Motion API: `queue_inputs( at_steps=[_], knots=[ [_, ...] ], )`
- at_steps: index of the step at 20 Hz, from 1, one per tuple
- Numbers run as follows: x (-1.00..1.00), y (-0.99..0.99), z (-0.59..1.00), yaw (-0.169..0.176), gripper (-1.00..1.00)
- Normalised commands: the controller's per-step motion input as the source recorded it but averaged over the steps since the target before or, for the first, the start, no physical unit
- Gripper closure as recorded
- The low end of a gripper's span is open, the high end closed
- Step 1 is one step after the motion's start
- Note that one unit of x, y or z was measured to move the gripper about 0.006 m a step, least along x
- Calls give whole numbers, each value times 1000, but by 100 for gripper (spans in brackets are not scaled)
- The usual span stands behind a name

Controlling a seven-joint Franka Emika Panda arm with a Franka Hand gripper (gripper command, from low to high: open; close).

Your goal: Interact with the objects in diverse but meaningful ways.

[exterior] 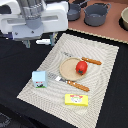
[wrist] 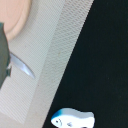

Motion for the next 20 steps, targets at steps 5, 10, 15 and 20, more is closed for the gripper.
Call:
queue_inputs(
  at_steps=[5, 10, 15, 20],
  knots=[
    [431, -372, -33, -90, -100],
    [229, -488, -74, -40, -100],
    [185, -490, -114, -27, -100],
    [260, -389, -143, -26, -100]
  ],
)
